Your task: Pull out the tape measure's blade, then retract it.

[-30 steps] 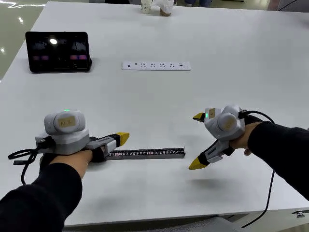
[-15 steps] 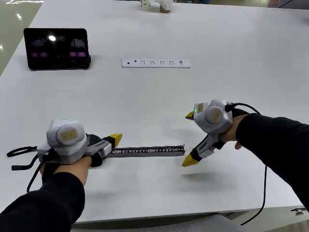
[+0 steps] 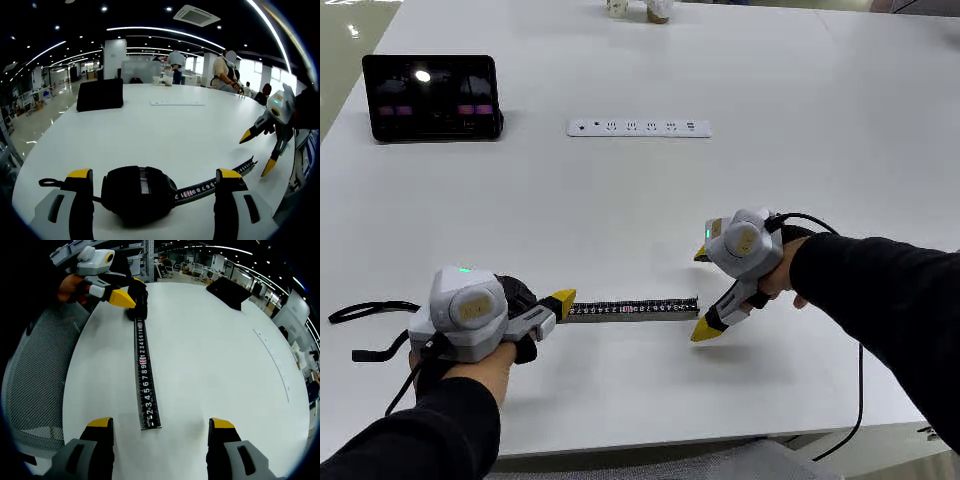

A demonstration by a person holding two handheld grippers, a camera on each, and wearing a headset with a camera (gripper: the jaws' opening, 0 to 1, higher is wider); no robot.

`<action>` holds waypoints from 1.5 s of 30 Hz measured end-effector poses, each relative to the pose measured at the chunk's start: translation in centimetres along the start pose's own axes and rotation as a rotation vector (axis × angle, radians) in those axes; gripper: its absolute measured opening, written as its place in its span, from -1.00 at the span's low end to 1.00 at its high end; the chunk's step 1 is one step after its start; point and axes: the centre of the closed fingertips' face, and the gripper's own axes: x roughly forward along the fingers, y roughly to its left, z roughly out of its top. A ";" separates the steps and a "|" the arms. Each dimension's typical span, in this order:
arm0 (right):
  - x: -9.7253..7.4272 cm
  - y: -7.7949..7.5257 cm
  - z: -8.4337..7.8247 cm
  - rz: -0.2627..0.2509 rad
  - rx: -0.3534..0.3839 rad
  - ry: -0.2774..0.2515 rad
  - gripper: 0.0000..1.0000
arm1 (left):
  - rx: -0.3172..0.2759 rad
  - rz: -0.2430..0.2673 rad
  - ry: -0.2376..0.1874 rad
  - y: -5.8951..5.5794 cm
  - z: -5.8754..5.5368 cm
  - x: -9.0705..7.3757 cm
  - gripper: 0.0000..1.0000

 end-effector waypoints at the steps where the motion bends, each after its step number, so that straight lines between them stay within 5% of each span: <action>1: 0.0 0.1 0.0 0.004 0.000 0.002 0.43 | -0.008 0.002 0.006 0.1 -0.2 0.0 0.98; 10: 0.2 0.6 0.1 0.018 -0.014 0.008 -0.07 | -0.033 0.027 0.012 1.0 -0.9 0.0 0.98; 23: 0.4 0.9 -0.4 0.019 -0.056 0.034 -0.44 | -0.037 0.032 0.010 1.1 -0.9 0.0 0.96; 28: 0.7 1.3 -0.4 0.029 -0.101 0.040 -0.74 | -0.042 0.036 0.009 1.2 -0.9 -0.1 0.92; 38: 0.9 1.2 -0.3 0.038 -0.146 0.075 -0.75 | -0.032 0.025 0.000 1.0 -0.8 0.1 0.84; 45: 0.9 1.2 -0.4 0.021 -0.075 0.080 -0.77 | -0.033 0.022 0.009 0.8 -0.9 0.4 0.72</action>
